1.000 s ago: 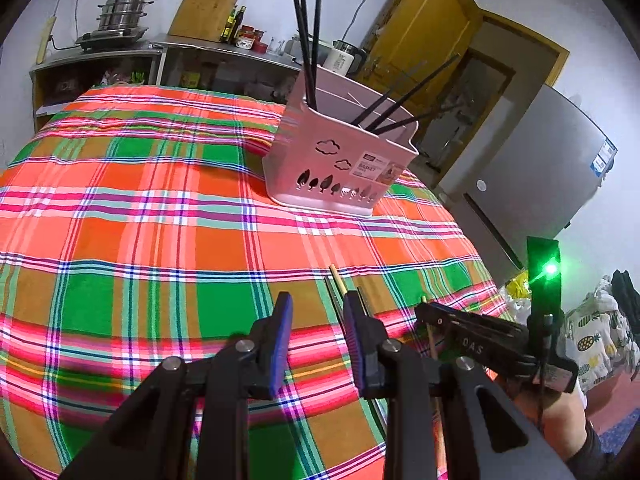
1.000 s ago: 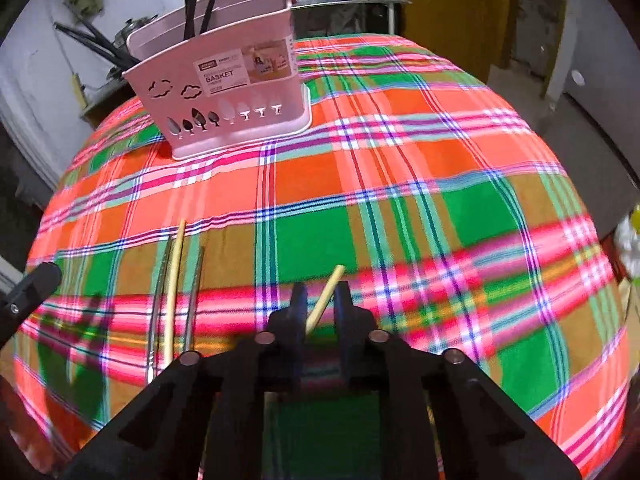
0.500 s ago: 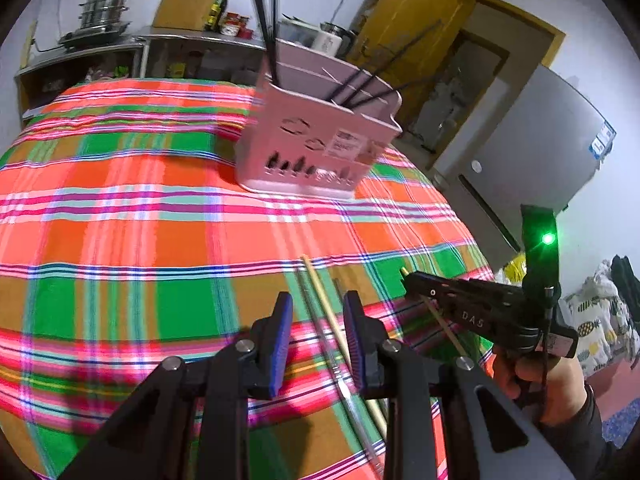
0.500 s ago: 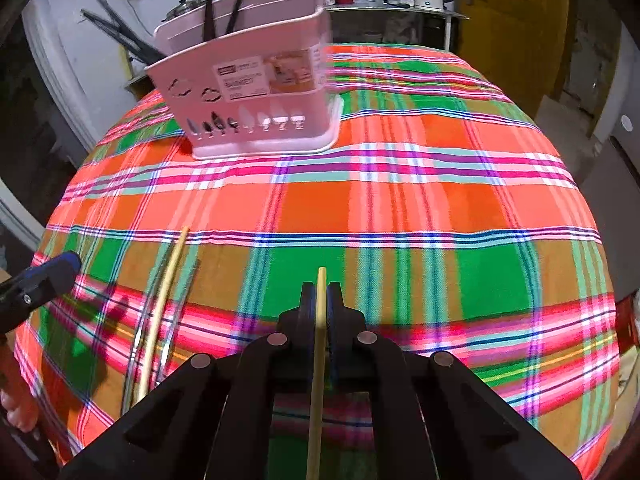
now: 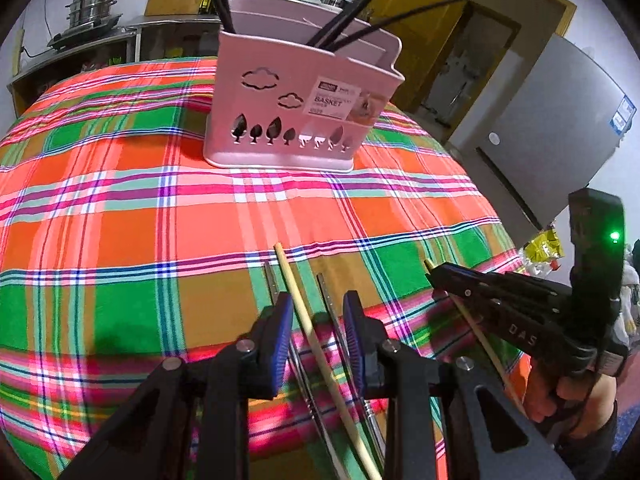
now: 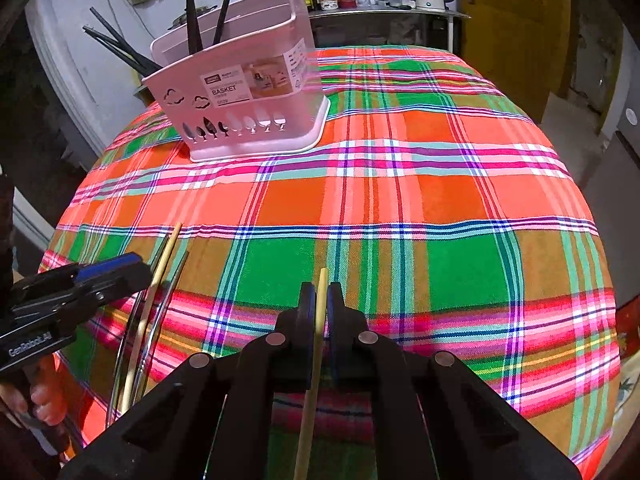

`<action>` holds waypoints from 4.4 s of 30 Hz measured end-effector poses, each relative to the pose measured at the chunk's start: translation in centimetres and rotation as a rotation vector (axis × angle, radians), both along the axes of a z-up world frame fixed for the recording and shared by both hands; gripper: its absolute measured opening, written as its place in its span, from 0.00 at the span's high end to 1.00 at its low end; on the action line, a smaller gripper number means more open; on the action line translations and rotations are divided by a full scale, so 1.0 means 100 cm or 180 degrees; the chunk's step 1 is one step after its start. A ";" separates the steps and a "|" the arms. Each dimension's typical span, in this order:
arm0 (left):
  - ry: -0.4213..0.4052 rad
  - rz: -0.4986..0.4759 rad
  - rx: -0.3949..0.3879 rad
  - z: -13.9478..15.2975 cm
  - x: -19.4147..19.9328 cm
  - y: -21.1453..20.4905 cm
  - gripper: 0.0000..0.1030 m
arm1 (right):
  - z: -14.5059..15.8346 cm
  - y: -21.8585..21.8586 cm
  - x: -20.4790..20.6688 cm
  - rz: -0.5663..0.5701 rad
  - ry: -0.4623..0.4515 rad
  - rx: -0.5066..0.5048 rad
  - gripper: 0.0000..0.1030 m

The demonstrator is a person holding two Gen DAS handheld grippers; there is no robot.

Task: Organize utensils
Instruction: 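Grasp a light wooden chopstick with the right tool while the left tool grasps another, then lift both wooden chopsticks upright over the pink basket, then lower both wooden chopsticks into the basket and open both tools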

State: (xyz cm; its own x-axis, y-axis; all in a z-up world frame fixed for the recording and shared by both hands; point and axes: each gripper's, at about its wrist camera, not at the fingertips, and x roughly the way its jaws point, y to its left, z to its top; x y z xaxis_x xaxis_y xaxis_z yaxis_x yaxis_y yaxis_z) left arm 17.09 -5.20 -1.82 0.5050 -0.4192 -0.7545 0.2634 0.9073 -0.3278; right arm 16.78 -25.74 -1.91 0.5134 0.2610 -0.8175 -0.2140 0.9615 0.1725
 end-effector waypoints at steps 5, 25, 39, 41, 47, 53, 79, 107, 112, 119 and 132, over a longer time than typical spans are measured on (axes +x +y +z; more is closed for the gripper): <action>0.0087 -0.0001 0.0159 -0.008 0.007 -0.011 0.81 | 0.001 -0.002 0.000 0.0043 -0.0003 0.0011 0.94; 0.0100 0.0095 0.0148 -0.009 0.010 0.000 0.89 | 0.001 0.001 -0.008 0.0215 0.0051 -0.0070 0.89; 0.0123 0.0230 0.0196 -0.012 0.021 0.009 0.90 | 0.000 0.001 -0.007 0.0209 0.0040 -0.0047 0.89; 0.0107 0.0206 0.0277 -0.011 0.021 0.006 0.90 | 0.000 0.001 -0.007 0.0206 0.0042 -0.0050 0.89; 0.0013 0.0119 0.0666 -0.009 0.018 -0.010 0.90 | 0.001 0.009 -0.005 0.0223 0.0051 -0.0240 0.89; 0.0045 0.0070 0.0678 -0.006 0.025 -0.010 0.92 | 0.001 0.015 0.004 0.0270 0.0072 -0.0336 0.92; -0.0789 -0.0119 0.0296 0.124 0.003 0.005 0.94 | 0.112 -0.001 -0.009 0.0164 -0.0859 0.0279 0.95; -0.0931 -0.0118 0.0303 0.138 -0.012 0.010 0.94 | 0.142 -0.005 -0.022 0.0204 -0.1296 0.0692 0.95; -0.0934 -0.0116 0.0308 0.138 -0.012 0.010 0.94 | 0.142 -0.007 -0.022 0.0210 -0.1298 0.0693 0.95; -0.0973 -0.0100 0.0340 0.149 -0.007 0.011 0.94 | 0.149 0.001 -0.026 0.0266 -0.1357 0.0622 0.95; -0.1211 0.0072 0.0315 0.193 0.017 0.025 0.95 | 0.185 0.028 -0.016 0.0329 -0.1714 0.0675 0.95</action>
State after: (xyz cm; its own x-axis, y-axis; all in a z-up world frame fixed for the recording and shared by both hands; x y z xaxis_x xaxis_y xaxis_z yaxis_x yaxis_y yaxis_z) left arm 18.84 -2.65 17.46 0.7646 -0.3394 -0.5479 0.3288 0.9366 -0.1213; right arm 15.22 -22.98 16.57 0.8051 0.4612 -0.3730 -0.4157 0.8873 0.1998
